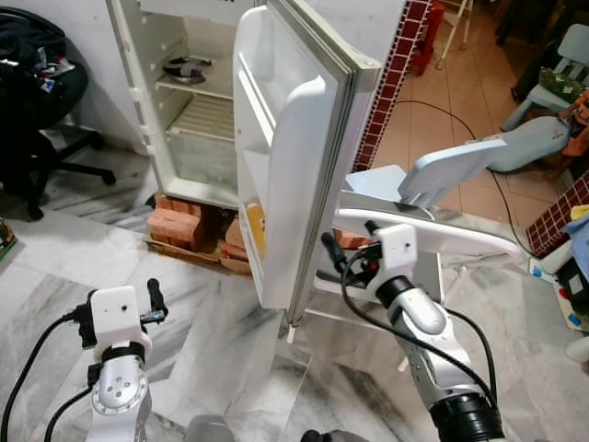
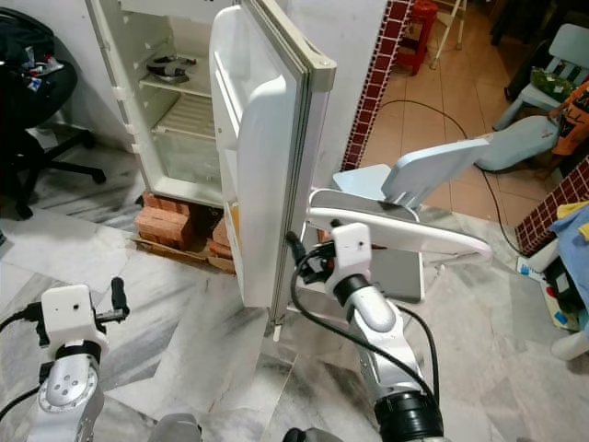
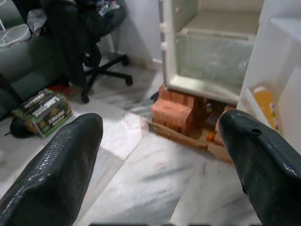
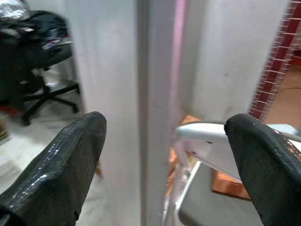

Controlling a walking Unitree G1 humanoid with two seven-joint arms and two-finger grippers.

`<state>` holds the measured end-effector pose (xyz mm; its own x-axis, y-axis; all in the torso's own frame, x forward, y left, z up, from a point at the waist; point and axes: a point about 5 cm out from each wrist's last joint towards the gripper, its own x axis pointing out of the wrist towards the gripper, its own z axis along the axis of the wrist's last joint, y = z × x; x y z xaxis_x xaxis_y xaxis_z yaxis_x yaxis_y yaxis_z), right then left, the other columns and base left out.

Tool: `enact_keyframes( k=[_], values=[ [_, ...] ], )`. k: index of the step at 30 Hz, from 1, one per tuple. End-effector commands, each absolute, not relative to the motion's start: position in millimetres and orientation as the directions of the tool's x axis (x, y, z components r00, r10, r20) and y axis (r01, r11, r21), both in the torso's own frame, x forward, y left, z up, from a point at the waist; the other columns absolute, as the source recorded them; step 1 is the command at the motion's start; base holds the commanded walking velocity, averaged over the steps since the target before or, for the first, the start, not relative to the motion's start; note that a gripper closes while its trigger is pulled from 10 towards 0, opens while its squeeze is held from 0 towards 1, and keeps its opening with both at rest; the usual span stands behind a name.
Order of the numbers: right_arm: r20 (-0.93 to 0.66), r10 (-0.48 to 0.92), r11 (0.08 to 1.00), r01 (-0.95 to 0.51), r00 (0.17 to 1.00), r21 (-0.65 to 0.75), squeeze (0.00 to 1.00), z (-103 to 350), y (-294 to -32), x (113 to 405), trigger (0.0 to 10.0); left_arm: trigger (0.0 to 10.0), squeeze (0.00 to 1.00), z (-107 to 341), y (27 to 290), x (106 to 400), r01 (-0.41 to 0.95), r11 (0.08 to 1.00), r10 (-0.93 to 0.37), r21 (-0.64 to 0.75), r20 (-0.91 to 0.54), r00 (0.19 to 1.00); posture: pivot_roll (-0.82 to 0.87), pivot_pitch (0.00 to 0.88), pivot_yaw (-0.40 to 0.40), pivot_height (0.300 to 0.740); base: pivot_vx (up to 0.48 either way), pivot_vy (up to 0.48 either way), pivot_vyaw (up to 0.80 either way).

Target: Restocking fridge

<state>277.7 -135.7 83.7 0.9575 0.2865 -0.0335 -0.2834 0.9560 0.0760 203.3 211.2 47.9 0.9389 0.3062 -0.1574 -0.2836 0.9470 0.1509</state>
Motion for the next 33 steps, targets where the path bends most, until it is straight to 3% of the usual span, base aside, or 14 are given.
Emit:
enact_keyframes(
  k=[1,11,20,33],
  values=[
    [-0.012,0.241,0.969,-0.239,0.971,0.059,0.00,86.8,-142.1,276.0,10.0,10.0,0.00,59.0,201.6,205.6,-0.215,0.971,0.224,0.106,-0.083,0.971,0.18,0.000,-0.060,0.740,0.000,0.000,0.57],
    [-0.010,0.234,0.969,-0.232,0.972,0.080,0.00,87.8,-142.8,272.9,10.0,10.0,0.00,61.4,195.4,206.6,-0.180,0.980,0.186,0.088,-0.073,0.980,0.17,0.000,-0.059,0.740,0.178,0.000,0.61],
    [0.009,0.229,0.972,-0.229,0.973,0.043,0.00,89.8,-147.6,262.6,10.0,10.0,0.00,60.3,194.8,195.6,-0.185,0.980,0.191,0.075,-0.075,0.979,0.16,0.000,-0.066,0.740,0.321,0.000,0.00],
    [0.078,0.233,0.971,-0.236,0.969,0.036,0.00,112.2,-143.2,288.1,10.0,10.0,0.00,61.8,192.5,198.4,-0.192,0.979,0.197,0.067,-0.077,0.977,0.17,0.000,-0.072,0.740,0.274,0.000,0.00]
  ],
)
